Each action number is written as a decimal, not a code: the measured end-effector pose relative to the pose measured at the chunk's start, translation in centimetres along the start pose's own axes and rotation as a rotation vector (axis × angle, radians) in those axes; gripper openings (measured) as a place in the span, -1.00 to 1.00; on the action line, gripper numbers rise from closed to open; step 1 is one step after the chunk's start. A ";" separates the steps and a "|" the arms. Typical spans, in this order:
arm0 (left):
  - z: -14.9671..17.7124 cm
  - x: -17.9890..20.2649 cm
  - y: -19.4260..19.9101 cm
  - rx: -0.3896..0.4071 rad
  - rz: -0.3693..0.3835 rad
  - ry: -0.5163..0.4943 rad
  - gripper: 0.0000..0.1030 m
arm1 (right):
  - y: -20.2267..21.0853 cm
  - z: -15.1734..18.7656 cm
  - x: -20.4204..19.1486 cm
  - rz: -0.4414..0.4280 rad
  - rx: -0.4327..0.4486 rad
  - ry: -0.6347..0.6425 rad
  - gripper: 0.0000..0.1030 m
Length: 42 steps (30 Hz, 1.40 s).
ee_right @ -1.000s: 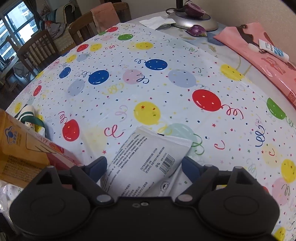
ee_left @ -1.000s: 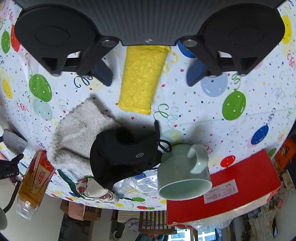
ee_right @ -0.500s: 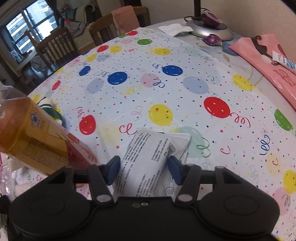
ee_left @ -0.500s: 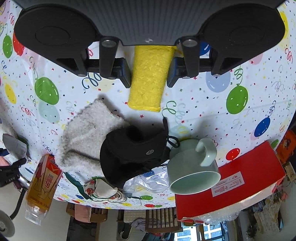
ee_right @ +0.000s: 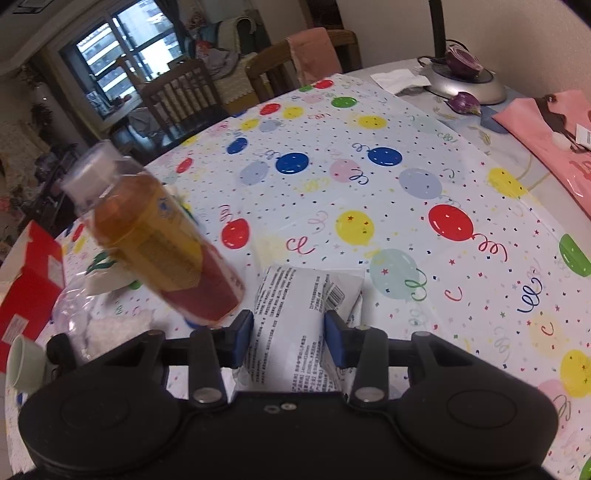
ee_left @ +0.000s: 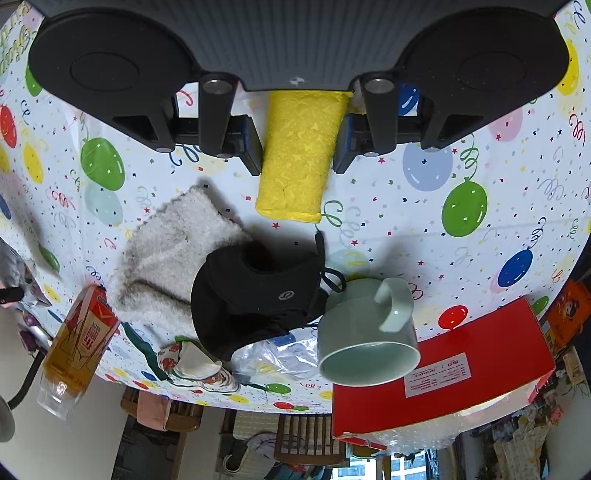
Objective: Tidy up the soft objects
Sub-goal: 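Carry the yellow sponge and white packet with both tools over the red box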
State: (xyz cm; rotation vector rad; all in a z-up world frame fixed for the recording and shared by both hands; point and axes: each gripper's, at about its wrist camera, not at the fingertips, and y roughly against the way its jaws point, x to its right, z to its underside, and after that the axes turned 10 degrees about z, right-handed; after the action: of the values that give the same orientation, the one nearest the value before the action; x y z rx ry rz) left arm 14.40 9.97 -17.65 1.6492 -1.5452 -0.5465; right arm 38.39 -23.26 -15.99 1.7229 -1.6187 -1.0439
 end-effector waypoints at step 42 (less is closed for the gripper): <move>-14.7 -5.0 13.0 0.262 -0.026 0.090 -0.23 | 16.1 -1.4 -22.9 -0.549 0.143 0.569 -0.22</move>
State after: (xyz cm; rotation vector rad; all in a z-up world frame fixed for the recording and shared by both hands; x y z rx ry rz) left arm 16.72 19.31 0.21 1.8649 -1.5827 -0.2868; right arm 31.16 -2.82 1.83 2.3632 -0.8986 -0.5695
